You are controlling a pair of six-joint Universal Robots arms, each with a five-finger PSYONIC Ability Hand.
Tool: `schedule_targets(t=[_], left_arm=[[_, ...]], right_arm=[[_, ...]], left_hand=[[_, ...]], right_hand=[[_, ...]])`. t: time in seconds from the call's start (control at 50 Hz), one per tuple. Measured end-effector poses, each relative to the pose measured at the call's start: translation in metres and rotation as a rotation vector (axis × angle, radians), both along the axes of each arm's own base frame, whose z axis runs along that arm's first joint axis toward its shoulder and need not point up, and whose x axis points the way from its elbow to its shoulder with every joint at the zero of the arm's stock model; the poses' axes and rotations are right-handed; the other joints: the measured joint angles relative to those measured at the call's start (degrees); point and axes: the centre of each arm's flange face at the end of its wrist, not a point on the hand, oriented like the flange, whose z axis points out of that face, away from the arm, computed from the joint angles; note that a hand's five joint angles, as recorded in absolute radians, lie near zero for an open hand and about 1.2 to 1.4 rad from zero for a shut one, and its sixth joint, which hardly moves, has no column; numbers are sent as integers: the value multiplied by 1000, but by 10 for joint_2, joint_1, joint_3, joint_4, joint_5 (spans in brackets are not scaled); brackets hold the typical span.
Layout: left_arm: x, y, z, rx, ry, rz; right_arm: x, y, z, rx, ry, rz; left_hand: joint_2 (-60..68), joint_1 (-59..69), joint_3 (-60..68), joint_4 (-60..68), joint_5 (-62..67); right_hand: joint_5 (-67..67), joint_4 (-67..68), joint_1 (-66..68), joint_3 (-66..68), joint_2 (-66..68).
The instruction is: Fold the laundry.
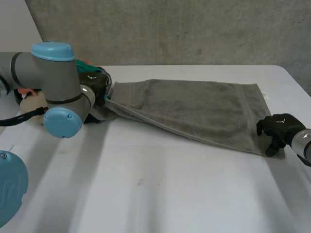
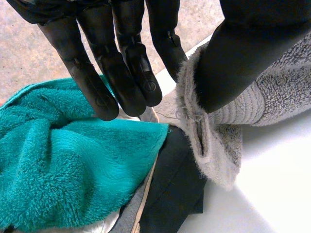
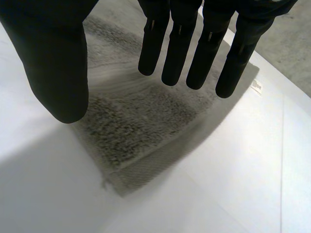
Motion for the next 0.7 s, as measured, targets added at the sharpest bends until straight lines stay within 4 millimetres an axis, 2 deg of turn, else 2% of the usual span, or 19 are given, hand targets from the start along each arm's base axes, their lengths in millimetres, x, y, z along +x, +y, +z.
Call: schedule_targets(t=[0.22,0.46,0.6,0.7], left_arm=[[-1,1,2,-3,1,-2],[-3,4,4,-4,2,-10],[-4,6,5,-6,3,-14],[-5,8,6,-5,2,-17]], right_arm=[[1,8,-7,21,-11,23],[1,-2,-20,-38,4,17],[1,-10,-22,-82,11,13],[0,-16,-20,-121,12,2]], left_hand=[[0,0,0,0,0],[0,0,0,0,0],[0,0,0,0,0],[0,0,0,0,0]], right_hand=[[-3,0,0,0,0],[9,2,2,4,1],[10,27,25,34,19],[61,52,50,57,45]])
